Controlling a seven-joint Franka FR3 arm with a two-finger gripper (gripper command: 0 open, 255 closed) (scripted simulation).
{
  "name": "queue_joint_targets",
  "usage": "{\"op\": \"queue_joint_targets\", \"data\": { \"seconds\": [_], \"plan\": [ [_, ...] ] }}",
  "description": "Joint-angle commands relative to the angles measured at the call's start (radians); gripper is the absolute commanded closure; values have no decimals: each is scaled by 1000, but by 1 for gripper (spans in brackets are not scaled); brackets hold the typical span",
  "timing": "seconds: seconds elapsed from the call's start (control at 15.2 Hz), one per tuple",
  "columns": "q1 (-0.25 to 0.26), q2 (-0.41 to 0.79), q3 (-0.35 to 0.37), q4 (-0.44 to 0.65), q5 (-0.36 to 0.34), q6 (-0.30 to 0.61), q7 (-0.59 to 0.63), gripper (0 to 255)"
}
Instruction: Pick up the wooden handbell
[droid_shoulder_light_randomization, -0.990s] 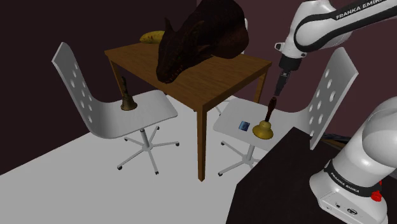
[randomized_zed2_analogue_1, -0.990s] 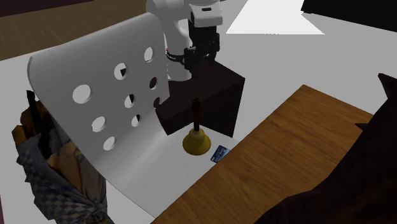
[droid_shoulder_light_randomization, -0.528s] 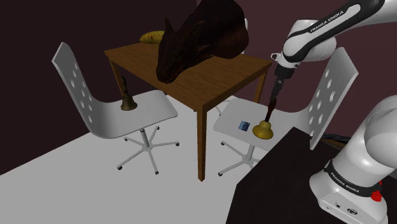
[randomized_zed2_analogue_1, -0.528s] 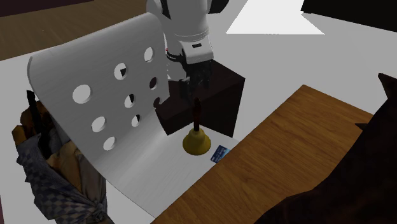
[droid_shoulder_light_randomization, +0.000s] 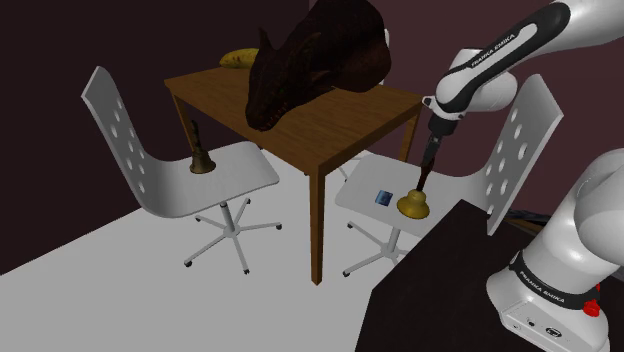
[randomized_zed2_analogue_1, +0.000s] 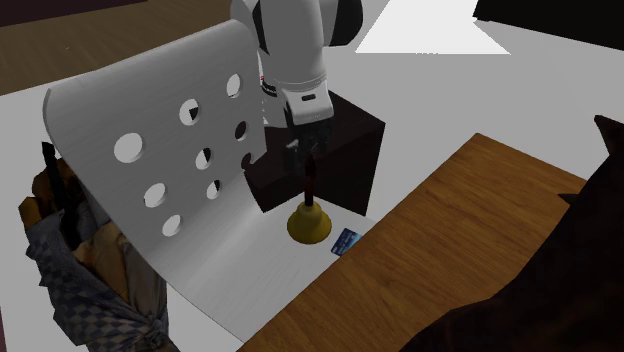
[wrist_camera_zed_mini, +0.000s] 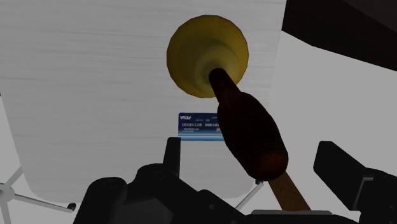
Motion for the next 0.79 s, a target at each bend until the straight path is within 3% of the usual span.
{"op": "queue_joint_targets", "data": {
  "seconds": [0.0,0.73],
  "plan": [
    [2,5,-1,-1,4,6,-3,255],
    [-9,-26,7,5,-21,-27,18,255]
  ]
}}
